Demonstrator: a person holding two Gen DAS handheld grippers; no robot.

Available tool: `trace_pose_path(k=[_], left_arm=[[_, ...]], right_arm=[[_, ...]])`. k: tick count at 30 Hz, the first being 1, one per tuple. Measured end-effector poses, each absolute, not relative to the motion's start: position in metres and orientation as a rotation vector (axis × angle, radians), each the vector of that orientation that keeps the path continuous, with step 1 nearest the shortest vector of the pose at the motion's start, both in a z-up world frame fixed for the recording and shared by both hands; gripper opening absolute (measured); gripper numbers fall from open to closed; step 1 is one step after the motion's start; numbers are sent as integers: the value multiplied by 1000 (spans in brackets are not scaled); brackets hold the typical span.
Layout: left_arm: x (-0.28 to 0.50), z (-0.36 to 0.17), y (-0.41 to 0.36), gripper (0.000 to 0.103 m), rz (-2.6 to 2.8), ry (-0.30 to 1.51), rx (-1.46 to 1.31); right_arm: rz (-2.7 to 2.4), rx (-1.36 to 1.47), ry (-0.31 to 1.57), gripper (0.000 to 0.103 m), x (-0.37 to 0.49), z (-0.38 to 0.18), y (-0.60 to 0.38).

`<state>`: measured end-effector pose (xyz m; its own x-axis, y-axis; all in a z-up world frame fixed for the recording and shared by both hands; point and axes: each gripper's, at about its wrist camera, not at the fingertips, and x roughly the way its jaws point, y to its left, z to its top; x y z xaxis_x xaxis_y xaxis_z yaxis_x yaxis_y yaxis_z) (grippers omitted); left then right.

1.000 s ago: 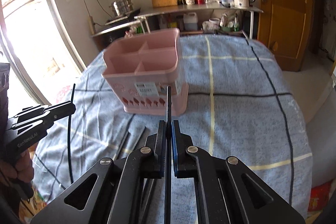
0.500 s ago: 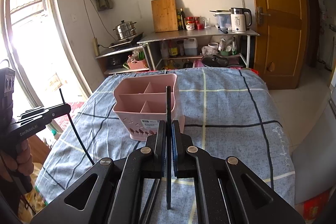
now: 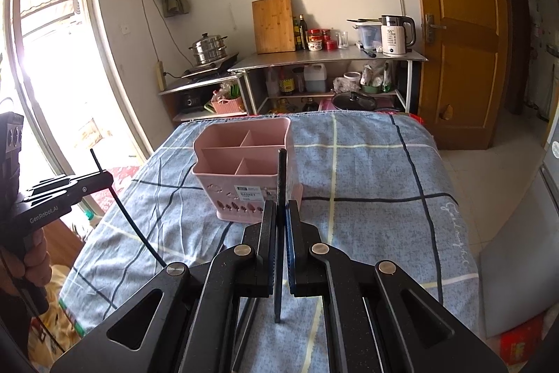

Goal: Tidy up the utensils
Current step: 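Lift both held chopsticks and carry them over the pink basket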

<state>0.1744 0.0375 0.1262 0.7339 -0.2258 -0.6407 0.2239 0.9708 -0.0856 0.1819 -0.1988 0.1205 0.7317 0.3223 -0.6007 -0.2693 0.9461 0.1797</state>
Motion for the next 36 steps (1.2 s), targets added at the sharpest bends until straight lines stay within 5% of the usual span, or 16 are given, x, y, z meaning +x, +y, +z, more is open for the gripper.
trace_pose_path(k=[28,36], left_arm=[[251,232,47,4,-262,537,-165],[293,219,50,4,-238,545,-194]], right_arm=[[402,185,450,5,245,202,-158],[390,220,440,5,281,195,-151]])
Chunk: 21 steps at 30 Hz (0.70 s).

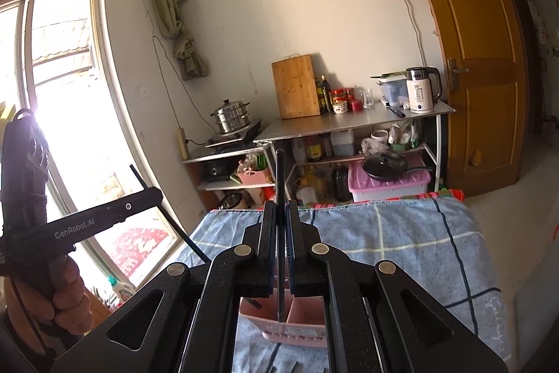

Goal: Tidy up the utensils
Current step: 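Lift both held chopsticks and carry them over the pink basket, then lower the chopsticks into the basket and open both tools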

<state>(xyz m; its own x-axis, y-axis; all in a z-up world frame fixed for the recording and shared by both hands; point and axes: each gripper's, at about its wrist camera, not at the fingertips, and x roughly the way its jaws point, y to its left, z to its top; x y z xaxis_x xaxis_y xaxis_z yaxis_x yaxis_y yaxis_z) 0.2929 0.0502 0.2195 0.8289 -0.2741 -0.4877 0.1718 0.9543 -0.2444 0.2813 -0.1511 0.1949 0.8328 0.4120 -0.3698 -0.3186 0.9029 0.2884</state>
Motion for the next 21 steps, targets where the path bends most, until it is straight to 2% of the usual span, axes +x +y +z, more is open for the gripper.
trace_pose_path(k=[13,21], left_arm=[[332,143,55,4,-240,662,-266],[337,124,56,5,-204,682,-240]], right_arm=[[404,286,553,5,314,138,-138],[404,291,626,5,324,115,-136]])
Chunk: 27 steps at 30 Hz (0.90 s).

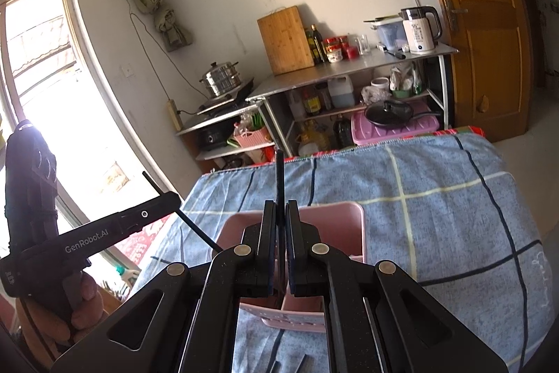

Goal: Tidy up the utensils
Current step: 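Lower the chopsticks into the basket and open both tools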

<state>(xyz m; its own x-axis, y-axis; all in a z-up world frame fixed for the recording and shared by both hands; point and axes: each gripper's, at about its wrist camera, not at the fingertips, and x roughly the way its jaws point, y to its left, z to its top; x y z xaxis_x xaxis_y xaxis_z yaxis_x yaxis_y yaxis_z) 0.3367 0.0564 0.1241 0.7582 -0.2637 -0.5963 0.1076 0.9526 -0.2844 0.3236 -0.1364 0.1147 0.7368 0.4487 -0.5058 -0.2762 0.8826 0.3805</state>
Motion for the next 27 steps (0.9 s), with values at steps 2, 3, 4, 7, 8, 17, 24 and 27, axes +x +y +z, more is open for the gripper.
trace_pose_path(k=[2,3,4,7,8,17,24,27], left_arm=[[334,124,56,7,-197,678,-218],[332,125,56,8,-198,676,-213],[330,126,56,10,-197,671,-208],[319,132,59,18,-177,643,-194],[315,134,61,21,-176,633,-194],[258,144,68,24,-158,558,-178],[198,127,55,24,-188,546,-153],[175,113,49,24,-205,556,-151]], right_arm=[[402,281,632,6,323,114,-137],[395,272,627,8,321,115,-138],[390,263,622,9,319,116,-138],[387,256,609,13,313,121,-144],[383,255,604,14,311,122,-146],[363,230,553,15,270,139,-167],[350,203,532,15,218,132,-178],[340,179,544,15,195,121,-180]])
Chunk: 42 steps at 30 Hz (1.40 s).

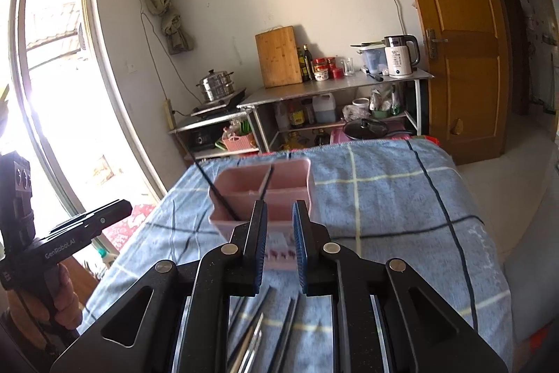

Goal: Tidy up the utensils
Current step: 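Lower the chopsticks into the basket and open both tools, then move both tools back down to the remaining chopsticks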

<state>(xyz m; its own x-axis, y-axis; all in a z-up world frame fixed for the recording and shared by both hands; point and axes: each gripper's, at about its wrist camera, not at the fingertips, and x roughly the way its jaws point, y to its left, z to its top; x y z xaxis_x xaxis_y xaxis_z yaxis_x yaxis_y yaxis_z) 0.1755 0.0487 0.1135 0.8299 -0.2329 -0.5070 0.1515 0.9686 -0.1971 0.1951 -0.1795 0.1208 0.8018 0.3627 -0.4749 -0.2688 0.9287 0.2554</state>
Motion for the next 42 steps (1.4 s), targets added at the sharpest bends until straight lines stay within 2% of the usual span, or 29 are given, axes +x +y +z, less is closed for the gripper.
trace_pose_path(k=[10,20,42], left_arm=[[117,62,38,24,-224,635,-140],[98,36,34,24,-232,693,-142],[165,-15,11,24,-285,851,-113]], right_arm=[[345,152,647,15,144,77,-183],[351,148,706,15,129,52,-182],[349,114,881,15,171,-10,-156]])
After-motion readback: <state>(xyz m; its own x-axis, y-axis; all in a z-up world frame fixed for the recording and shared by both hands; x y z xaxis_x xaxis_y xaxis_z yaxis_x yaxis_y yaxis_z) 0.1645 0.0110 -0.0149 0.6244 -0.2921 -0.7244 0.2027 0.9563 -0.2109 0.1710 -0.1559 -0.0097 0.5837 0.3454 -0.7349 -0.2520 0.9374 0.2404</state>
